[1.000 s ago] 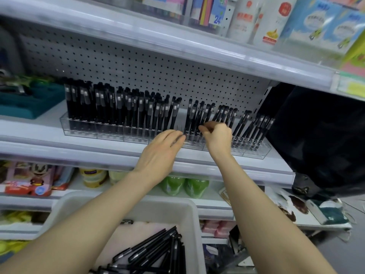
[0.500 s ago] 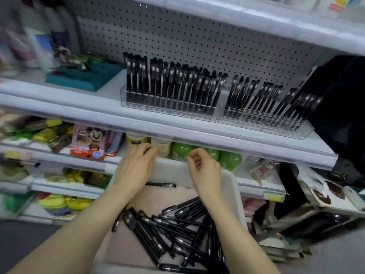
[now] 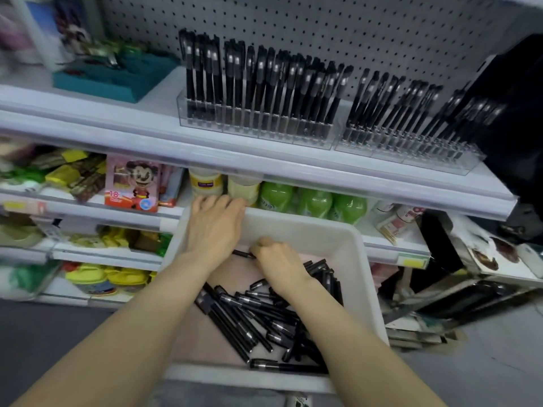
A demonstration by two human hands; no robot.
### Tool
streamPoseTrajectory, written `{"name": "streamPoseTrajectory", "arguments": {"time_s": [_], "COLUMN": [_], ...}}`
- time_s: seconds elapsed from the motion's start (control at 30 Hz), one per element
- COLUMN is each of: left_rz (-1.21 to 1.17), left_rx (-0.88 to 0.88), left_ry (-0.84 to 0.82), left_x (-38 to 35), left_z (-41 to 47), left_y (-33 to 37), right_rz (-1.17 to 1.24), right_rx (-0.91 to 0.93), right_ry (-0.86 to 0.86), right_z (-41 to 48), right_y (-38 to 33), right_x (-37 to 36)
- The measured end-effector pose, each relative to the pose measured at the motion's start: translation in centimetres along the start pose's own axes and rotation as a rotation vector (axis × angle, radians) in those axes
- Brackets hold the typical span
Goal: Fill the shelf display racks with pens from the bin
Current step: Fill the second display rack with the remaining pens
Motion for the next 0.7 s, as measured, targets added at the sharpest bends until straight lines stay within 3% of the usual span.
{"name": "streamPoseTrajectory", "arguments": {"time_s": [0.17, 0.27, 0.37, 0.57, 0.7], "left_rz": [-0.18, -0.235, -0.143, -0.123, -0.193], "left_rx": [-0.08, -0.286, -0.446, -0.311, -0.257], "left_ry": [0.042, 0.081, 0.074, 0.024, 0.02], "left_x": [1.1, 2.5, 2.8, 3.4, 4.3], "left_z": [0.0, -0.1, -0.3, 2.2, 4.9], "left_y": [0.9, 3.7, 6.2, 8.7, 12.0], "right_rz": [0.14, 0.368, 0.709, 1.459, 1.645], "right_rx": [-0.143, -0.248, -0.35, -0.456, -0.497], "right_ry": [-0.058, -0.025, 0.046, 0.388, 0.567], "right_z": [-1.0, -2.1, -2.8, -4.4, -4.8], "right_y": [2.6, 5.4, 8.1, 12.1, 13.8], "right_x": [1.2, 3.8, 7.2, 12.2, 12.1]}}
Point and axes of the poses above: each hand's wrist, its own z-axis towards the middle knuckle, its own x-axis out of the back of the hand, y = z × x, the point moved 10 cm from there along z, towards the middle knuckle, and after that the axes turned 1 degree about y, right-handed, at the moved point
